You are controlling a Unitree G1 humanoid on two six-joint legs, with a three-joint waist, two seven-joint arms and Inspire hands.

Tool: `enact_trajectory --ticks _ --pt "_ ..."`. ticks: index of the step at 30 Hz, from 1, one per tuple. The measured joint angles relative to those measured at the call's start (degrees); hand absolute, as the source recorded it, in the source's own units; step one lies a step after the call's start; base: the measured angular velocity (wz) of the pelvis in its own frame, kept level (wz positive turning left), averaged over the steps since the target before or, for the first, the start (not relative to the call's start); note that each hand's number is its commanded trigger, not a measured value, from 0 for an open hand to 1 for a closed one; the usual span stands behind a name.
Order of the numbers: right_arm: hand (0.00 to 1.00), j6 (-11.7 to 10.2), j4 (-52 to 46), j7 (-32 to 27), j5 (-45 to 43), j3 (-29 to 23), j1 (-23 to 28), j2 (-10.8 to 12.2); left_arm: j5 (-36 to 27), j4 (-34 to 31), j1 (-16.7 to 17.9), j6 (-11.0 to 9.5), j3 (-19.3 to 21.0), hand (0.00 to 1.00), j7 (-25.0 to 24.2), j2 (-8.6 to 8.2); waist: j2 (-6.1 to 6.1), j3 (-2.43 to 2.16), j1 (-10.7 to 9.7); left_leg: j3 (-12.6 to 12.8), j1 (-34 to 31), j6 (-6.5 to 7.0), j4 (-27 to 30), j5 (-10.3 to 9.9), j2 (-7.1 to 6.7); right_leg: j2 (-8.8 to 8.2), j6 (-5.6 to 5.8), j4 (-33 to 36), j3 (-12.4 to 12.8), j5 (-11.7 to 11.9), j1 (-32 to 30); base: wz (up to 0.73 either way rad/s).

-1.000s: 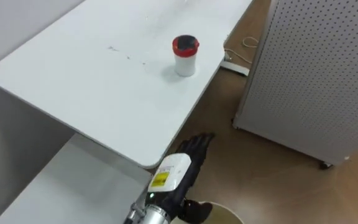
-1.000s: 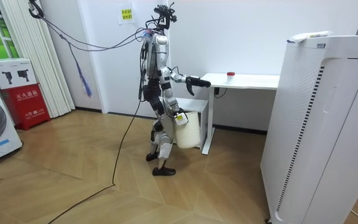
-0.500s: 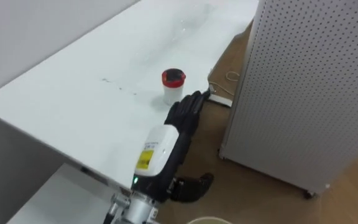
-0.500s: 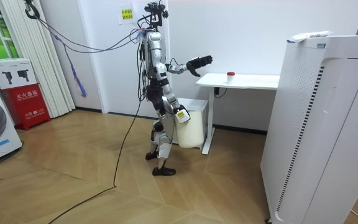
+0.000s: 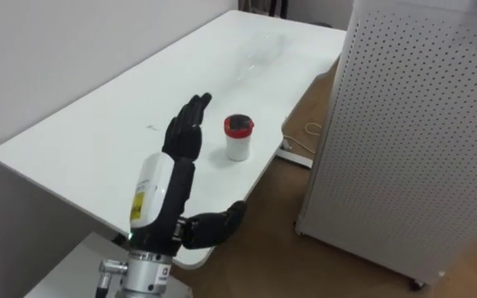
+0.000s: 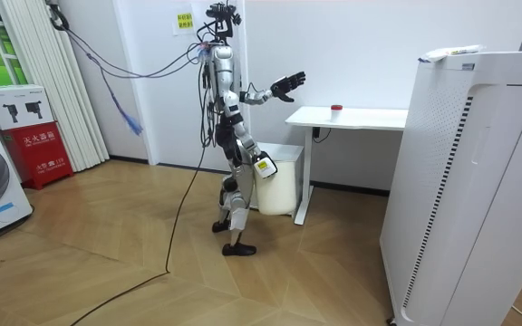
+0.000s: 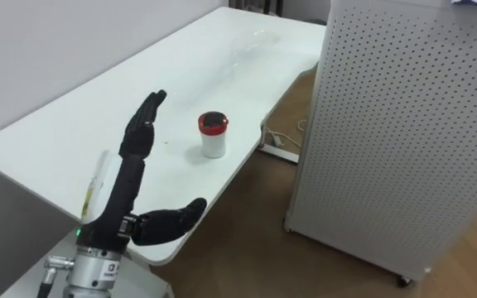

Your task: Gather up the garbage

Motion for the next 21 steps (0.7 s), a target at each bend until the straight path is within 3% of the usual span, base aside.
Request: enact_trajectory --ticks 8,11,16,18,21 --pt "1.0 0.02 -2.22 -0.41 -2.49 -1.51 1.15 0.35 -2.04 0.01 0.67 -0.12 4.91 0.0 -0.01 0.07 0.47 0.02 0.23 1.85 1.08 0.0 -0.67 0.0 0.12 0.14 0.03 0.65 0.65 0.25 -0.88 -0.16" --pt "1.0 0.31 -2.42 -0.59 -2.45 -1.49 1.13 0.34 -4.37 0.26 0.86 -0.12 5.67 0.0 -0.29 -0.05 0.45 0.11 2.0 4.31 2.61 0.0 -0.94 0.0 0.32 0.16 -0.32 1.34 0.5 0.47 -1.07 -0.49" --pt "1.0 1.38 -3.32 -0.91 -2.61 -1.3 1.09 0.32 -8.91 1.21 2.58 -0.08 6.02 0.0 -0.81 -0.05 0.47 0.22 1.95 5.26 3.1 -0.01 -1.21 -0.01 0.46 0.13 -0.54 2.33 -0.23 0.63 -2.07 -0.25" --pt "1.0 2.09 -3.59 -0.74 -3.53 -1.3 1.08 0.38 -12.1 3.14 3.55 0.23 6.09 0.0 -0.99 -0.32 0.3 0.39 1.82 5.81 3.64 -0.04 -1.06 -0.03 1.04 0.15 -0.8 2.85 -0.89 0.59 -2.13 -0.24" --pt "1.0 3.23 -3.88 0.01 -4.1 -1.31 0.49 0.38 -15.35 4.74 4.63 1.54 6.88 0.0 -1.61 -0.69 -0.35 0.98 2.39 7.07 3.54 -1.35 2.07 -1.58 2.23 0.07 -2.18 5.15 -3.58 -0.59 -3.35 -0.37"
